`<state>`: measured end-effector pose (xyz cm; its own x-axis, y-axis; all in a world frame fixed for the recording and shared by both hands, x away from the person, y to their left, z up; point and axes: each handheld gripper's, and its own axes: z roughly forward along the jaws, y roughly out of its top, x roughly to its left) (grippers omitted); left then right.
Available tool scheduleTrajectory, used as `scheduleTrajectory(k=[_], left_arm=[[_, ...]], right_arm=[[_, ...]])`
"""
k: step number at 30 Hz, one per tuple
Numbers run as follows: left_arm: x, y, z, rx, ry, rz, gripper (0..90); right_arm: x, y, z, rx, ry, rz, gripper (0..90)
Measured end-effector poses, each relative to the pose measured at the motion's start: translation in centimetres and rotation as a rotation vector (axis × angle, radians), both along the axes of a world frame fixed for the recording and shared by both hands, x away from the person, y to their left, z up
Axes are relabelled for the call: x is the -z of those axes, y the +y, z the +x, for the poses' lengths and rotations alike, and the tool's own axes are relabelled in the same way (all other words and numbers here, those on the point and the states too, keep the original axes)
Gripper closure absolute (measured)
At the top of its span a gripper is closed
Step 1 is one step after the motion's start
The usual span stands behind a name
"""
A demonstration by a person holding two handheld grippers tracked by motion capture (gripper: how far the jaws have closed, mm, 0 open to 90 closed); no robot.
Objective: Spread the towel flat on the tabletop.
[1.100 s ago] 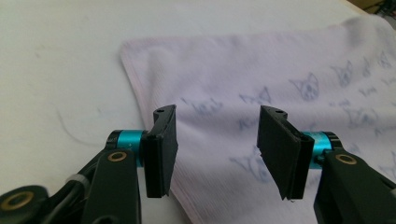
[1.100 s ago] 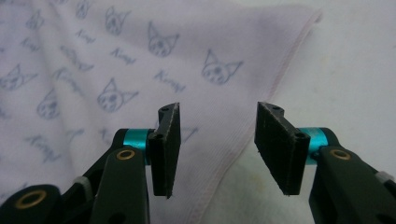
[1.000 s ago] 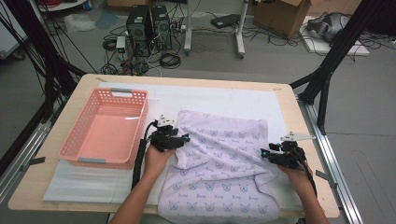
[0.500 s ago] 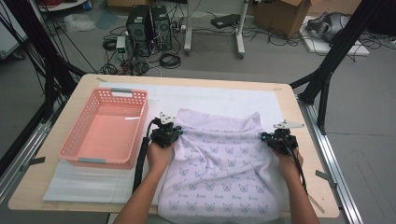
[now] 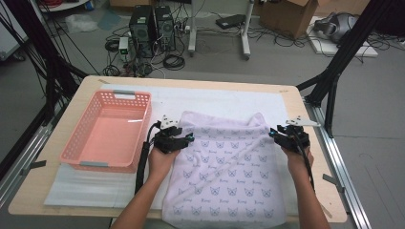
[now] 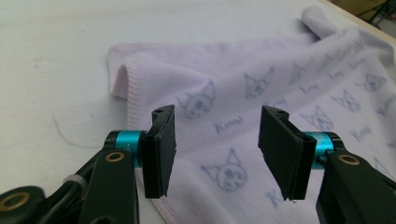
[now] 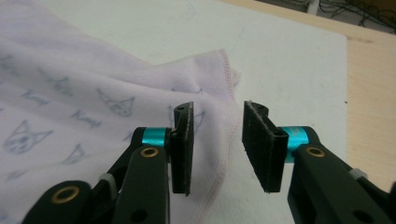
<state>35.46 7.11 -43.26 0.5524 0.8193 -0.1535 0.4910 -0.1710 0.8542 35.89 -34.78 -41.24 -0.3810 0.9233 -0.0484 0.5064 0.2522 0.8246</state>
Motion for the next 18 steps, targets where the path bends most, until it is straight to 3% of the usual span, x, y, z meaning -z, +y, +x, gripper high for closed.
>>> scheduleTrajectory(k=[2,6,9,11,12,13,15,17,18], left_arm=[[0.1,0.0,-0.6,0.001,0.012,0.061,45.5],[0.9,0.6,-1.8,-0.004,0.043,0.089,44.5],[1.9,1.2,-2.8,0.003,0.066,0.071,43.0],[1.8,1.5,-2.9,0.013,0.089,0.051,43.4],[1.8,1.5,-3.0,0.043,0.108,0.035,50.6],[1.9,1.4,-3.1,0.057,0.120,0.045,66.8],[1.9,1.1,-3.4,0.066,0.090,0.078,81.1],[1.8,1.2,-3.6,0.041,0.051,0.097,85.9],[1.6,1.6,-3.8,0.008,0.008,0.081,86.1]], right_arm=[[-0.5,-0.3,-1.1,-0.028,0.006,0.012,60.0],[0.0,-0.8,-4.2,-0.069,0.024,0.043,56.5],[1.3,-1.3,-6.3,-0.112,0.060,0.068,55.1],[2.3,-1.4,-7.0,-0.158,0.099,0.041,56.5],[2.5,-1.4,-7.0,-0.179,0.136,0.034,56.6],[2.7,-1.3,-7.1,-0.179,0.157,0.043,56.7],[3.2,-1.0,-7.4,-0.167,0.181,0.034,60.3],[3.4,-0.8,-7.5,-0.152,0.176,0.020,64.3],[3.4,-0.8,-7.5,-0.139,0.175,0.027,72.9]])
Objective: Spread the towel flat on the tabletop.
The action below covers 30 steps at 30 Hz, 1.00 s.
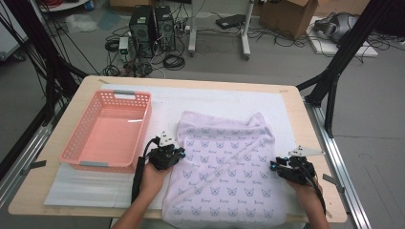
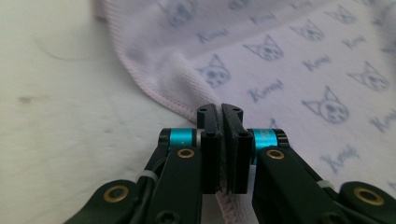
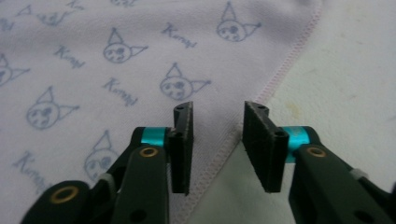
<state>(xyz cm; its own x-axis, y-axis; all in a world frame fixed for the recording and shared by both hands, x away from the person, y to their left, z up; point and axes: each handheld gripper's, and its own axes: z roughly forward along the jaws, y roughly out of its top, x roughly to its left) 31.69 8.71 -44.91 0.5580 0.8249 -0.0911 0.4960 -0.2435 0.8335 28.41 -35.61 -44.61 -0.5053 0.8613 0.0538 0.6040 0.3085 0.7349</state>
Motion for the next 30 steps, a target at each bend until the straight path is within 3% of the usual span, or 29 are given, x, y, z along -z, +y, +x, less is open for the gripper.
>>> scheduleTrajectory(k=[1,2,4,8,9,11,13,15,18,22,24,30], left_arm=[[-0.3,0.5,0.0,-0.025,-0.022,-0.004,86.4],[-0.4,1.0,0.0,-0.054,-0.034,-0.015,86.4],[-0.4,1.7,0.2,-0.068,-0.016,-0.028,86.4],[0.0,1.6,0.0,-0.071,-0.003,-0.008,84.6],[0.0,1.7,-0.2,-0.074,-0.005,-0.030,80.6],[0.0,2.1,-0.4,-0.071,0.000,-0.062,64.0],[0.0,2.3,-0.8,-0.028,-0.020,-0.098,53.5],[-0.1,2.4,-1.3,-0.008,-0.029,-0.100,51.6],[0.1,2.6,-2.1,-0.012,0.001,-0.121,48.1],[0.0,2.9,-3.8,-0.014,-0.019,-0.159,43.9],[0.0,2.9,-4.6,-0.007,-0.015,-0.156,42.5],[-0.1,2.7,-7.0,-0.033,0.016,-0.127,42.5]], right_arm=[[0.0,0.0,0.0,-0.002,-0.001,0.005,86.3],[0.0,0.2,0.1,-0.005,-0.009,-0.003,86.6],[0.0,0.5,0.3,0.022,-0.044,-0.034,87.1],[0.4,1.0,0.8,0.059,-0.063,-0.017,85.6],[0.3,1.0,0.7,0.061,-0.067,-0.026,83.5],[0.2,1.0,0.3,0.073,-0.068,-0.024,75.4],[-0.1,0.7,-0.2,0.067,-0.072,-0.004,67.6],[-0.4,0.4,-0.8,0.055,-0.071,0.032,63.6],[-0.8,0.2,-2.0,0.062,-0.079,0.041,60.6],[-1.0,0.2,-3.6,0.031,-0.077,0.040,53.8],[-0.8,0.2,-4.3,0.014,-0.070,0.025,47.2],[-0.4,0.0,-6.1,-0.013,-0.061,0.020,43.9]])
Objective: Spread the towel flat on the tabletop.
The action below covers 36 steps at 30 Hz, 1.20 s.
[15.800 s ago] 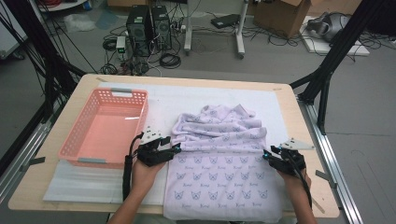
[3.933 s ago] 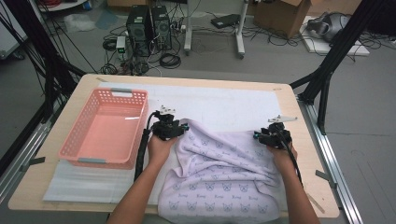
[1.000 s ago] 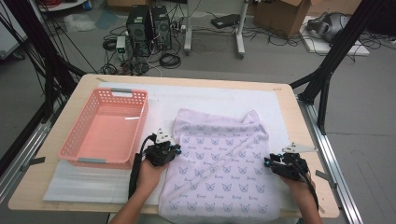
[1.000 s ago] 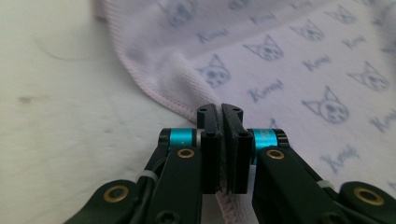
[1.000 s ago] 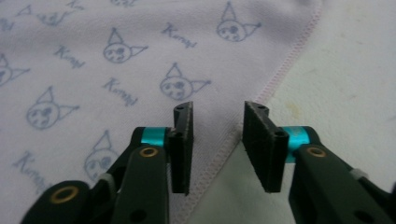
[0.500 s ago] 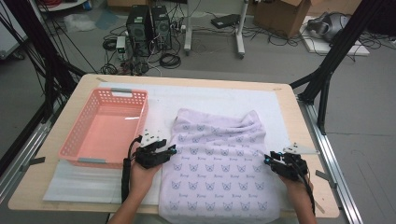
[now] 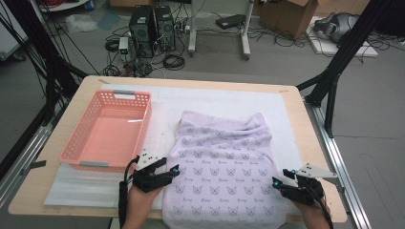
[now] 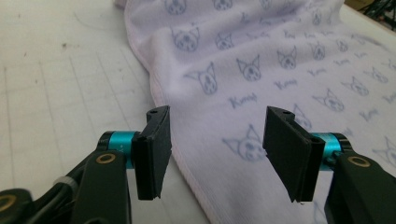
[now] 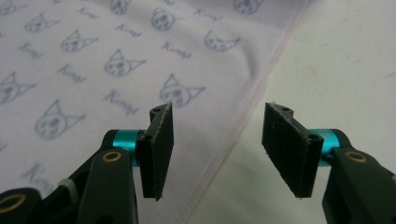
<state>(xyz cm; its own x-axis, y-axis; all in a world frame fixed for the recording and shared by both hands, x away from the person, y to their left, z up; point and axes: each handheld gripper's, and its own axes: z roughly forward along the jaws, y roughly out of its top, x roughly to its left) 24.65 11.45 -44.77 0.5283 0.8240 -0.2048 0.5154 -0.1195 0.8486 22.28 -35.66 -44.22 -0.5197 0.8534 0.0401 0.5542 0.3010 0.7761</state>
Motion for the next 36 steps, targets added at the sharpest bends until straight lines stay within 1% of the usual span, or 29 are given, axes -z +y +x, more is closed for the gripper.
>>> scheduleTrajectory(k=[2,4,5,8,9,11,13,15,16,18,19,20,21,22,23,24,25,27,28,30,31,33,34,35,36], left_arm=[[0.0,0.2,-0.7,-0.017,0.020,0.004,42.7],[0.1,0.4,-1.4,-0.029,0.052,0.020,44.2],[0.2,0.5,-1.7,-0.036,0.060,0.019,45.1],[0.6,1.0,-2.6,-0.045,0.088,0.011,46.2],[0.8,1.0,-2.9,-0.043,0.086,0.009,46.2],[0.8,1.1,-3.4,-0.041,0.079,0.006,46.7],[0.9,1.1,-3.7,-0.031,0.075,0.007,46.5],[1.1,0.9,-4.0,-0.014,0.040,0.038,45.2],[1.2,0.7,-4.2,-0.013,0.021,0.053,44.8],[1.2,0.4,-4.4,-0.011,-0.002,0.091,44.9],[1.2,0.3,-4.5,-0.020,-0.009,0.109,45.9],[1.2,0.2,-4.6,-0.039,-0.015,0.129,51.4],[1.1,0.2,-4.6,-0.045,-0.012,0.138,60.3],[1.1,0.3,-4.6,-0.050,0.003,0.123,67.3],[1.0,0.4,-4.6,-0.040,0.015,0.112,75.0],[1.0,0.5,-4.7,-0.029,0.028,0.098,84.7],[0.9,0.5,-4.9,-0.031,0.031,0.103,87.5],[0.8,0.5,-5.3,-0.033,0.036,0.106,88.3],[0.8,0.7,-5.7,-0.033,0.043,0.101,88.4],[0.7,1.1,-6.5,-0.025,0.059,0.082,88.5],[0.6,1.3,-6.9,-0.015,0.067,0.073,88.4],[0.5,1.5,-7.9,0.021,0.078,0.074,88.4],[0.4,1.5,-8.3,0.035,0.074,0.075,88.4],[0.2,1.5,-8.5,0.045,0.057,0.073,88.0],[0.1,1.5,-8.6,0.046,0.023,0.081,86.4]], right_arm=[[0.2,0.0,-0.5,-0.001,0.012,-0.001,45.9],[0.3,0.1,-1.1,-0.009,0.016,-0.006,47.4],[0.3,0.2,-1.4,-0.015,0.011,-0.012,47.7],[0.5,0.0,-2.3,-0.026,0.034,-0.012,47.9],[0.7,0.0,-2.5,-0.031,0.048,-0.012,47.7],[0.8,-0.2,-2.9,-0.024,0.035,-0.005,48.2],[0.8,-0.1,-3.0,-0.022,0.023,-0.021,49.2],[0.8,0.1,-3.1,-0.017,0.019,-0.031,50.6],[0.8,0.1,-3.1,-0.018,0.019,-0.035,52.9],[0.7,0.1,-3.1,-0.014,0.026,-0.034,56.6],[0.7,0.1,-3.1,-0.012,0.027,-0.036,61.2],[0.6,0.1,-3.1,-0.019,0.034,-0.031,69.2],[0.6,0.1,-3.1,-0.028,0.039,-0.024,75.5],[0.6,0.1,-3.1,-0.036,0.045,-0.015,81.4],[0.6,0.1,-3.1,-0.052,0.055,-0.003,85.5],[0.5,0.1,-3.2,-0.052,0.058,-0.009,86.1],[0.5,0.1,-3.2,-0.050,0.062,-0.013,86.6],[0.3,0.0,-3.4,-0.050,0.072,-0.023,87.1],[0.2,-0.1,-3.5,-0.051,0.079,-0.024,87.2],[0.1,-0.5,-4.5,-0.067,0.087,-0.031,87.4],[0.0,-0.6,-5.0,-0.077,0.091,-0.041,87.5],[-0.1,-0.8,-6.1,-0.098,0.097,-0.056,87.5],[-0.2,-0.8,-6.6,-0.105,0.097,-0.064,87.5],[-0.2,-0.9,-6.9,-0.107,0.100,-0.063,87.5],[-0.2,-0.9,-7.0,-0.107,0.104,-0.054,85.8]])
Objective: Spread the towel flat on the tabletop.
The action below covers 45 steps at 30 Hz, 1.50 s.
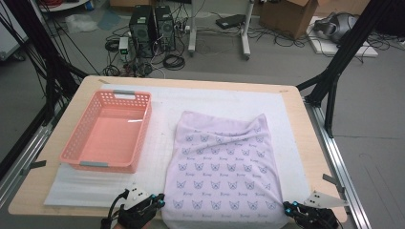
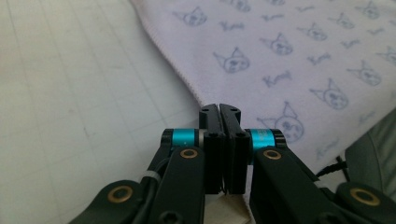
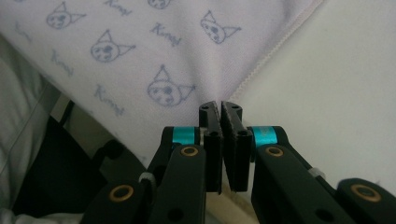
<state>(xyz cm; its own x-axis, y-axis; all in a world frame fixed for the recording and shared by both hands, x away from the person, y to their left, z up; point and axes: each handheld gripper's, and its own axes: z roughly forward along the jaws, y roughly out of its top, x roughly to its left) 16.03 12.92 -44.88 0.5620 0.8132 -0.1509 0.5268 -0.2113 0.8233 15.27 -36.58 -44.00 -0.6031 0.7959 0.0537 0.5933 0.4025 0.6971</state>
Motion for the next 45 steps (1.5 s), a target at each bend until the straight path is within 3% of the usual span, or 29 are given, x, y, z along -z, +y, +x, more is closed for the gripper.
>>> scheduleTrajectory(k=[1,2,3,5,8,9,10,12,13,14,17,22,23,24,26,28,31,33,34,35,38,43,45], left_arm=[[0.0,-0.1,0.2,-0.005,-0.030,-0.007,79.4],[0.0,-0.1,0.5,-0.009,-0.032,-0.025,67.4],[0.1,-0.1,0.8,-0.021,-0.036,-0.042,62.5],[0.2,-0.3,1.6,-0.036,-0.047,-0.041,56.9],[0.7,-0.8,2.9,-0.025,-0.016,-0.047,54.6],[1.1,-1.2,3.2,-0.006,0.012,-0.039,57.1],[1.3,-1.4,3.0,-0.008,-0.022,-0.022,60.6],[1.3,-1.5,2.7,-0.020,-0.048,0.017,73.7],[1.2,-1.5,2.6,-0.016,-0.028,0.001,85.9],[1.1,-1.5,2.4,-0.019,-0.021,0.006,87.3],[0.8,-1.2,1.3,-0.013,0.002,0.007,87.9],[0.4,-0.8,-0.5,0.034,0.031,-0.019,87.0],[0.3,-0.9,-0.7,0.034,0.020,-0.023,85.2],[0.3,-1.0,-0.8,0.027,0.006,-0.032,75.7],[0.1,-1.2,-0.6,0.011,-0.024,-0.038,67.6],[0.1,-1.4,0.3,-0.001,-0.022,-0.049,61.9],[0.5,-1.9,1.7,0.009,-0.002,-0.041,61.2],[1.0,-2.4,1.9,0.010,-0.016,0.003,62.4],[1.1,-2.5,1.8,-0.008,-0.045,0.041,69.6],[1.1,-2.5,1.7,-0.013,-0.054,0.048,80.6],[1.0,-2.6,1.4,-0.022,-0.044,0.049,86.2],[0.6,-1.7,-0.7,0.028,0.002,0.001,86.3],[0.4,-1.9,-1.3,0.050,-0.031,-0.003,83.3]], right_arm=[[0.0,0.0,0.0,0.016,-0.007,0.007,80.1],[0.0,0.1,0.1,0.038,-0.027,0.011,68.8],[0.0,0.2,0.3,0.055,-0.043,0.020,64.5],[-0.1,0.5,0.7,0.099,-0.073,0.032,62.6],[0.1,0.9,1.5,0.144,-0.085,0.022,66.1],[0.3,1.0,1.8,0.149,-0.082,0.007,69.8],[0.6,1.1,2.1,0.151,-0.076,-0.017,75.2],[0.8,1.0,2.1,0.135,-0.068,0.024,87.4],[0.8,1.1,2.1,0.125,-0.073,0.017,87.8],[0.7,1.1,2.0,0.125,-0.066,0.012,88.3],[0.4,0.5,1.4,0.113,-0.032,0.023,88.9],[0.1,-0.6,-0.9,0.075,-0.021,0.028,88.9],[0.1,-0.7,-1.3,0.073,-0.016,0.024,88.4],[0.1,-0.7,-1.5,0.079,-0.015,0.020,86.1],[-0.1,-0.6,-1.5,0.100,-0.066,0.033,72.4],[-0.5,-0.5,-0.9,0.125,-0.095,0.072,68.7],[-0.3,0.4,0.5,0.144,-0.095,0.056,68.0],[0.4,1.2,1.3,0.134,-0.071,0.021,68.7],[0.7,1.5,1.5,0.129,-0.076,0.003,74.0],[0.7,1.5,1.5,0.119,-0.075,0.005,83.4],[0.5,1.4,1.4,0.100,-0.069,-0.010,89.0],[0.2,0.0,-0.6,0.058,-0.062,-0.004,89.2],[0.3,-0.5,-1.2,0.036,-0.035,0.015,88.3]])
